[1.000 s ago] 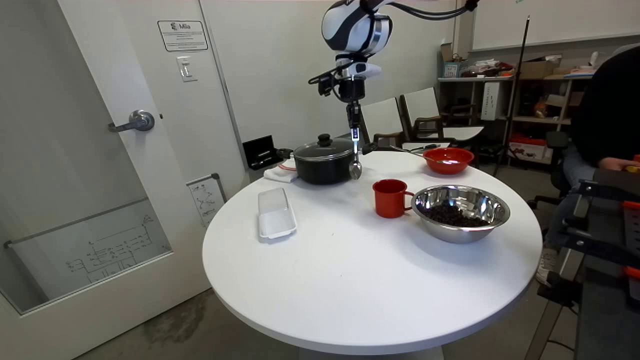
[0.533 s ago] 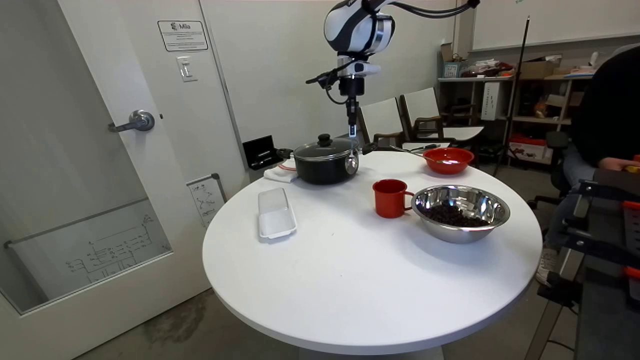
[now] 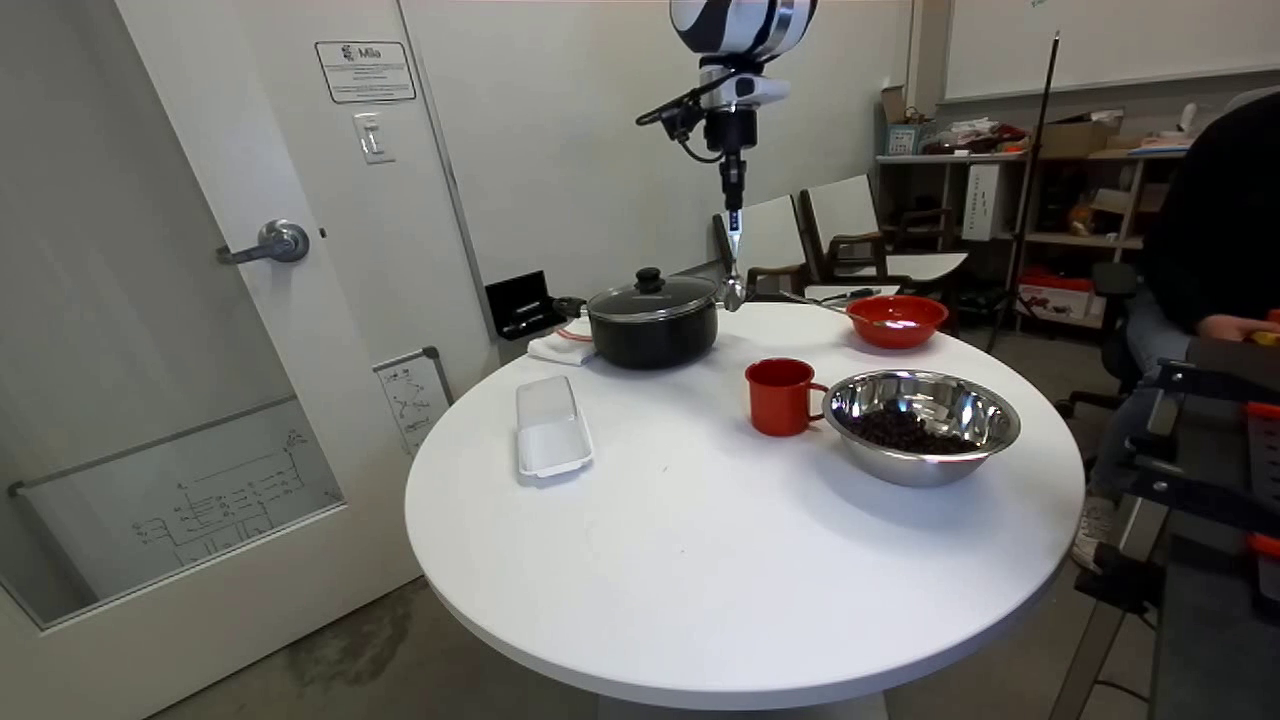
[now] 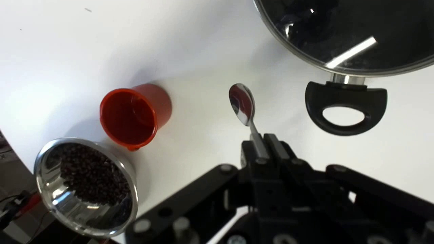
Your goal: Use the small spoon to stir the contents in the silver bowl, then put the spoon in the cup
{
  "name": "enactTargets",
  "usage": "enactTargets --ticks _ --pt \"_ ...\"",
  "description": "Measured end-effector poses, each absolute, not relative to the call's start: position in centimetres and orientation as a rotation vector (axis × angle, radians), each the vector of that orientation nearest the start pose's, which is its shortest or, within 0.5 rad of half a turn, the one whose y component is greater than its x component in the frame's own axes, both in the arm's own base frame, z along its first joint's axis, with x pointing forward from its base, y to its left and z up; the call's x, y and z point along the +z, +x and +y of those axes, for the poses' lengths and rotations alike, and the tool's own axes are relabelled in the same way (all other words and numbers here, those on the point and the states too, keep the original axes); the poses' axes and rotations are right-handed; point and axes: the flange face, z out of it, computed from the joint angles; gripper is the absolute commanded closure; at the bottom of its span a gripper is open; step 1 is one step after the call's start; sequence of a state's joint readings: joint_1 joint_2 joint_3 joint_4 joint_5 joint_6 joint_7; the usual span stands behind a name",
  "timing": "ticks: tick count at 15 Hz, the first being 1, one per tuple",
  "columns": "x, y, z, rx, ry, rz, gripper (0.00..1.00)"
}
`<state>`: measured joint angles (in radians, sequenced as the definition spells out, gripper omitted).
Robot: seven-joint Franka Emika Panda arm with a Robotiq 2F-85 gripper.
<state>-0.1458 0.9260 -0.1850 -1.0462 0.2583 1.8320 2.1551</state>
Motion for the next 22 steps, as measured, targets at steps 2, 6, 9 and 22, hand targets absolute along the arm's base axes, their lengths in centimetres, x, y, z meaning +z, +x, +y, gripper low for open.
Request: enactTargets --ticks 2,6,9,22 --pt "28.1 72.4 -19.1 0.267 -1.002 3.033 0.99" --pt "29.9 68.9 -20.1 0.324 -1.044 3.031 0.99" --pt "31.1 66.1 -20.4 0.368 -1.101 3.013 0.99" --pt "32.6 61.4 -20.8 0.414 -1.247 2.888 0.99"
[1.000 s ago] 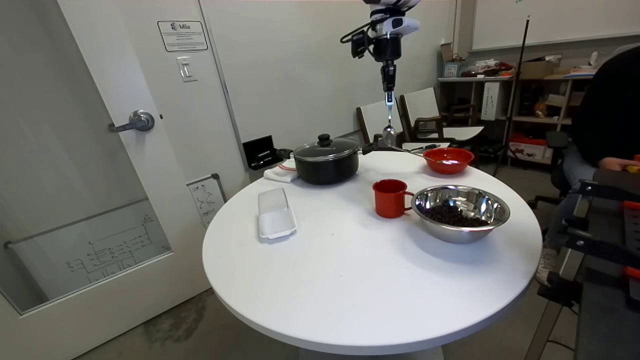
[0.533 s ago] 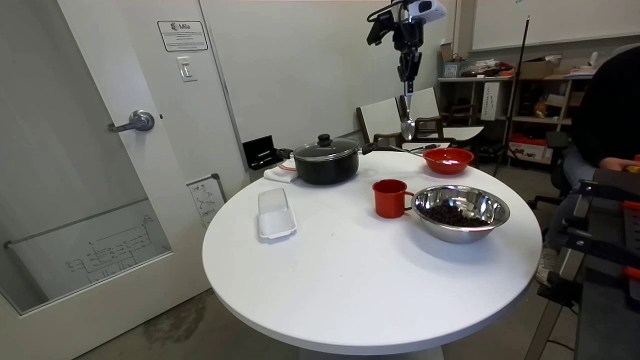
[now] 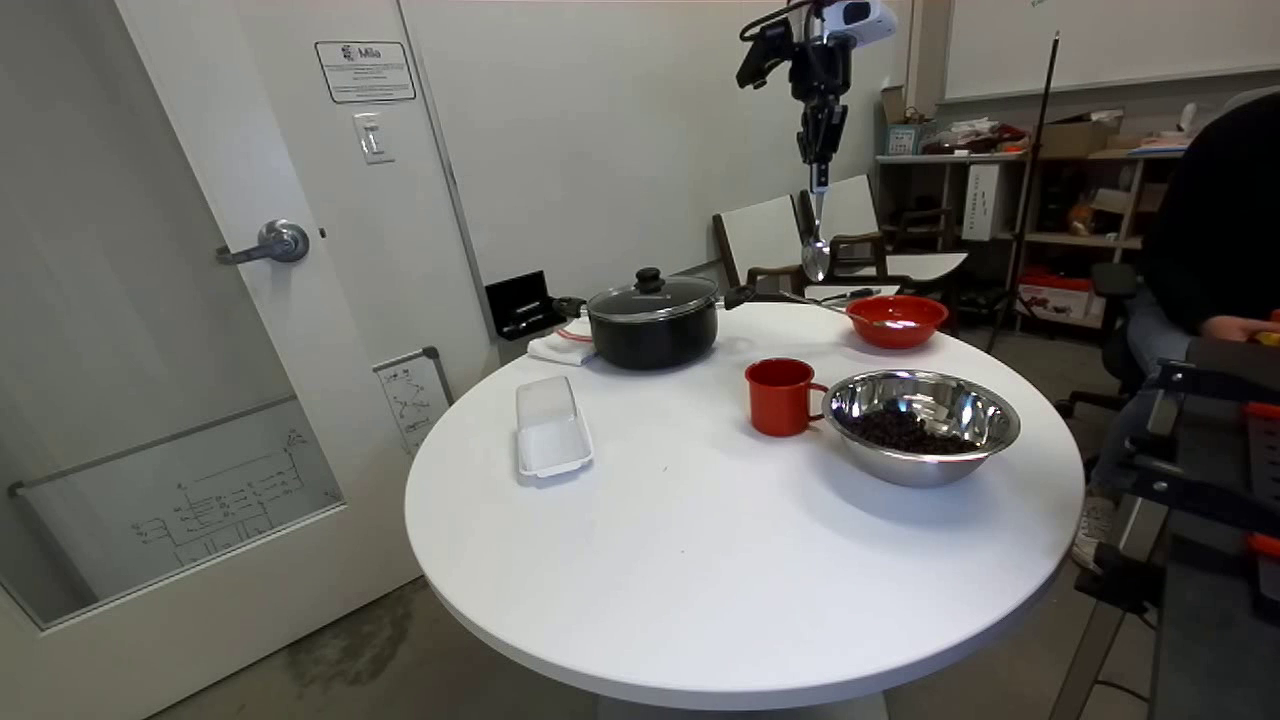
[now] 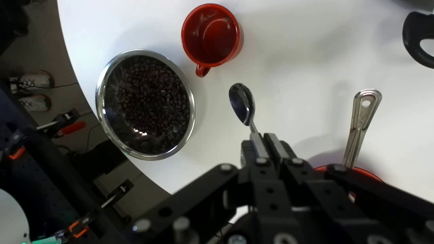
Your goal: Use the small spoon to stir the contents in the silver bowl, then put the spoon in the cup
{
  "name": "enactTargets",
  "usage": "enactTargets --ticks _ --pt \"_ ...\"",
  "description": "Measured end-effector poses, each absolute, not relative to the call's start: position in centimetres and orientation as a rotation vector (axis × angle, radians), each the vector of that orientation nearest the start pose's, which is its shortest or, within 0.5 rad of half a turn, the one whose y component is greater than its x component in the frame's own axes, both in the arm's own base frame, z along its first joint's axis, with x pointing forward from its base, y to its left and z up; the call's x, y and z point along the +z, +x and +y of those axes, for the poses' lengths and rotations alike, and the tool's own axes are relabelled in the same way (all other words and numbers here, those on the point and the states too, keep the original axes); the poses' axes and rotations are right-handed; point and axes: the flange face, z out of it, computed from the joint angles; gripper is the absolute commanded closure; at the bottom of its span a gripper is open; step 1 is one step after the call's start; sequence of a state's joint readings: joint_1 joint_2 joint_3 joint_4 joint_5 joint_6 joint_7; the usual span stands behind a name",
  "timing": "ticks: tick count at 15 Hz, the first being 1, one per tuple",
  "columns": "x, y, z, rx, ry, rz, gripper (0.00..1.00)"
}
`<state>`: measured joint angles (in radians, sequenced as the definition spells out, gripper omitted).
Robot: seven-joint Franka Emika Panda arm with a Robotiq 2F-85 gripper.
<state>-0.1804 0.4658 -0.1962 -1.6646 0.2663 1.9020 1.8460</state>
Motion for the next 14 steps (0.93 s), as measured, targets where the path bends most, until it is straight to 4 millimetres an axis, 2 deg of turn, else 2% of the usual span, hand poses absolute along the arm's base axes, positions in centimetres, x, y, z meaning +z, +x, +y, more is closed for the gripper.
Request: enactTargets --ticks 3,8,14 --pt "31.5 61.0 -20.8 0.434 -1.250 2.903 0.99" --pt "29.3 58.7 -21.1 0.501 -1.227 2.948 0.99" --pt "28.7 55.5 -21.4 0.567 -1.197 2.982 0.99"
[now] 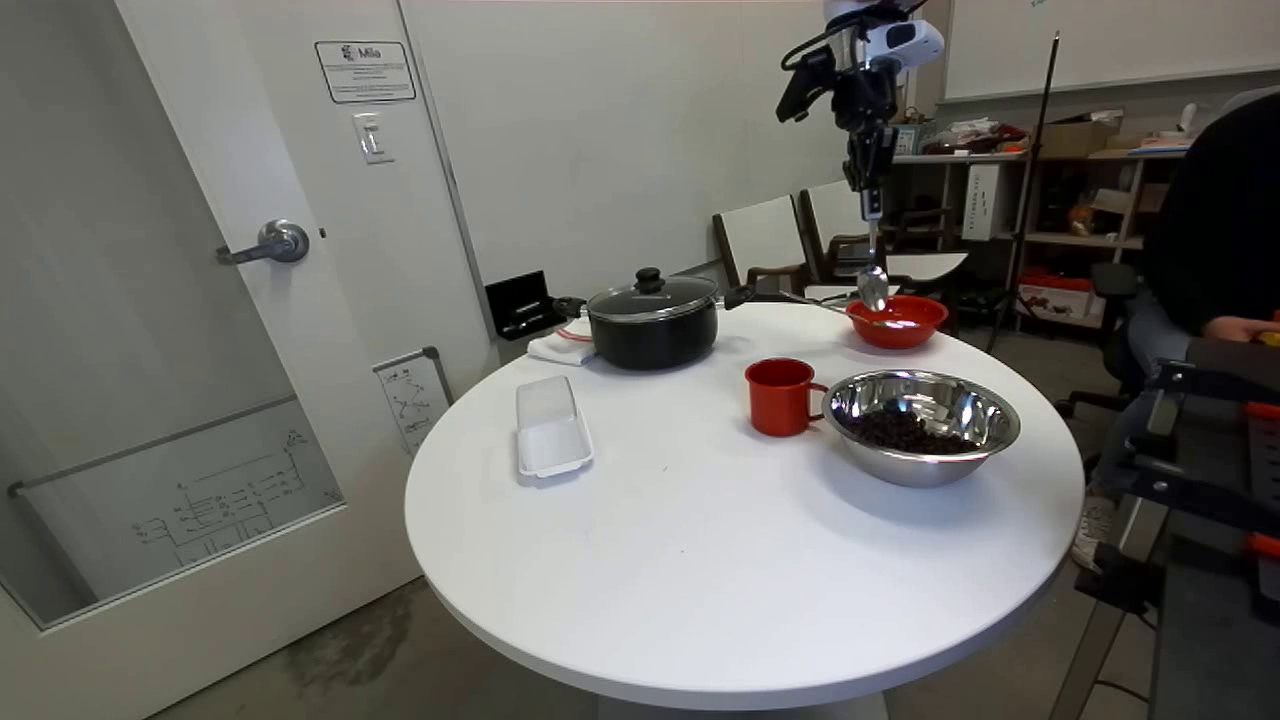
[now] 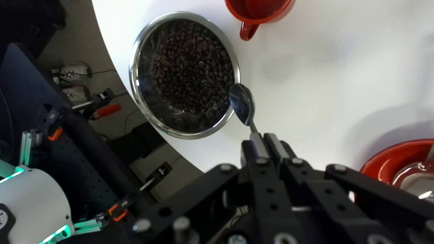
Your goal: Use the small spoon to stir the contents in the silver bowl, then put the spoon in the cup
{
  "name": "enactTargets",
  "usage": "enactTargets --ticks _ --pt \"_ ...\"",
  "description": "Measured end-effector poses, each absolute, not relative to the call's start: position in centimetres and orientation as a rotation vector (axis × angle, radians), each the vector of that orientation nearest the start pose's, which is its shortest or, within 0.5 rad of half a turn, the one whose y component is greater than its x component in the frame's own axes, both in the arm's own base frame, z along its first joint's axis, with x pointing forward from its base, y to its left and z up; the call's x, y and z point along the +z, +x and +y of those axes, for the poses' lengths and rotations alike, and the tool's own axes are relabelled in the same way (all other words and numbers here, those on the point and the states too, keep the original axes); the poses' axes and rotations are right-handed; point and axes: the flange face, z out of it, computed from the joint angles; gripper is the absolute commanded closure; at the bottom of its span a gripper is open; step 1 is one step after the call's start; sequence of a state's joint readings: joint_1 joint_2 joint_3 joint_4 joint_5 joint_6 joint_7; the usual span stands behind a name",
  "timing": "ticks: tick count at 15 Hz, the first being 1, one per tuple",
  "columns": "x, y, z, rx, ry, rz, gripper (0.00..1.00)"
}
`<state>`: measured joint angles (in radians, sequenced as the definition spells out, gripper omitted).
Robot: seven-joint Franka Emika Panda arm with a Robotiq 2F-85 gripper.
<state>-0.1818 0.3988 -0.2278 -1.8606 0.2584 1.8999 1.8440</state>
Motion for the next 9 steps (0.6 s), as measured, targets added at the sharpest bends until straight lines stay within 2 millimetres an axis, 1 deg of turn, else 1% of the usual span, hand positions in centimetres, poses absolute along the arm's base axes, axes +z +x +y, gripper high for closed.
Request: enactTargets --ticks 4,6,9 --pt "28.0 53.6 -21.0 0.616 -1.184 2.997 0.99" --pt "27.0 52.9 -20.6 0.649 -1.185 3.009 0.99" --pt "24.9 52.0 -19.9 0.699 -1.188 3.034 0.99"
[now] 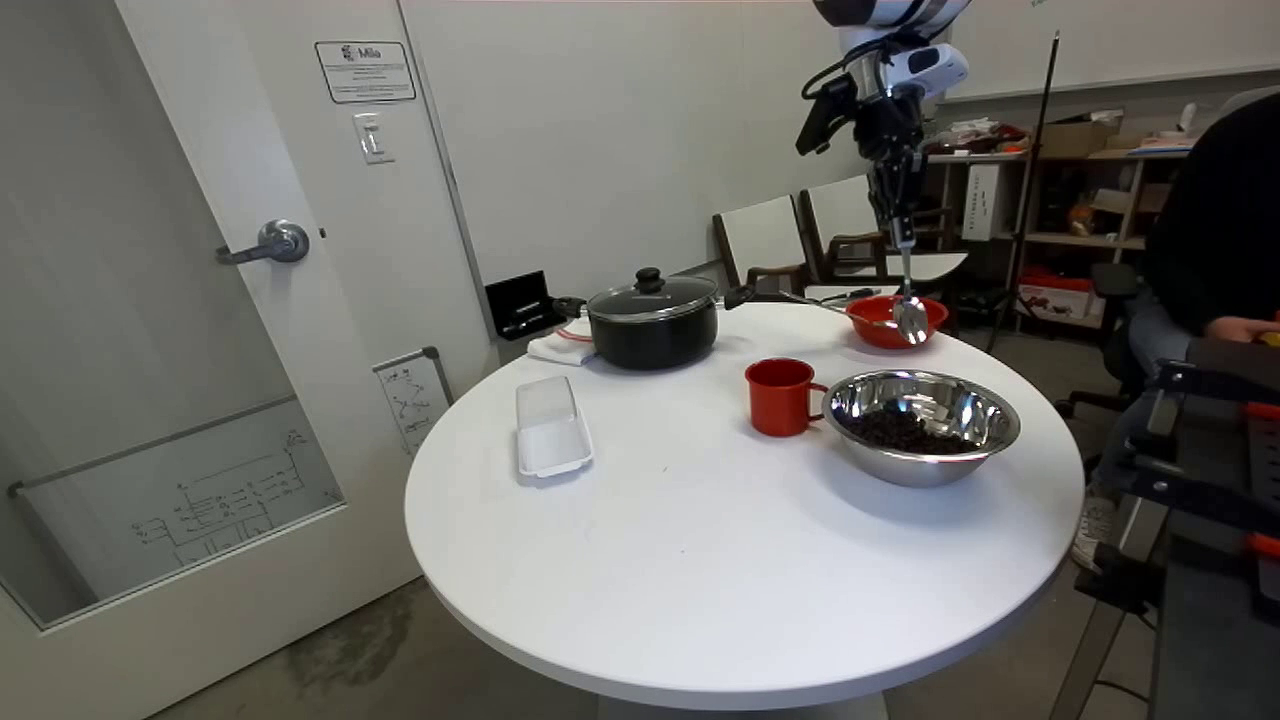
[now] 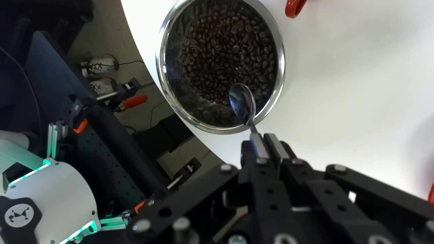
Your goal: Use the small spoon to stir the contents in the silver bowl, then put the spoon in the cup
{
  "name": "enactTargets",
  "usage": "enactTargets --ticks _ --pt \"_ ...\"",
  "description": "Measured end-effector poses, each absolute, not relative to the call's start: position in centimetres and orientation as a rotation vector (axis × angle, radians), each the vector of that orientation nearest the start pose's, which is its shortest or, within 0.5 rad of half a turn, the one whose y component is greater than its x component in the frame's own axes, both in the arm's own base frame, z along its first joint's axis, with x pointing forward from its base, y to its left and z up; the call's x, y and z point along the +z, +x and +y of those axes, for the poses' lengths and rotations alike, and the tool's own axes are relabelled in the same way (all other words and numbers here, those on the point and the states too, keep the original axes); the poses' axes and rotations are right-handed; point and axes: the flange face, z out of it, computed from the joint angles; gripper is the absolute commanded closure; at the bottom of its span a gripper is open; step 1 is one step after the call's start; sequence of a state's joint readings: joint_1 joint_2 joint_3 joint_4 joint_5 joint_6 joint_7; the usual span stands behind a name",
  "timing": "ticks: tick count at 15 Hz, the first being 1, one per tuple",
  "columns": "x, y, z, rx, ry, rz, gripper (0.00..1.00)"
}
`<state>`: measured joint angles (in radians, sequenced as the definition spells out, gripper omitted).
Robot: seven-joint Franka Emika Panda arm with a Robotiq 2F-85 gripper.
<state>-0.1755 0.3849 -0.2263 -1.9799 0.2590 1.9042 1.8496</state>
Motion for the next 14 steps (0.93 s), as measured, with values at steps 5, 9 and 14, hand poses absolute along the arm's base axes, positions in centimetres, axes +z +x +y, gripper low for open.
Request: enactTargets --ticks 5,9,14 --pt "21.9 51.6 -18.8 0.740 -1.209 3.059 0.99" --pt "19.5 51.3 -17.9 0.732 -1.216 3.075 0.99" --pt "15.3 50.9 -16.3 0.752 -1.233 3.112 0.99"
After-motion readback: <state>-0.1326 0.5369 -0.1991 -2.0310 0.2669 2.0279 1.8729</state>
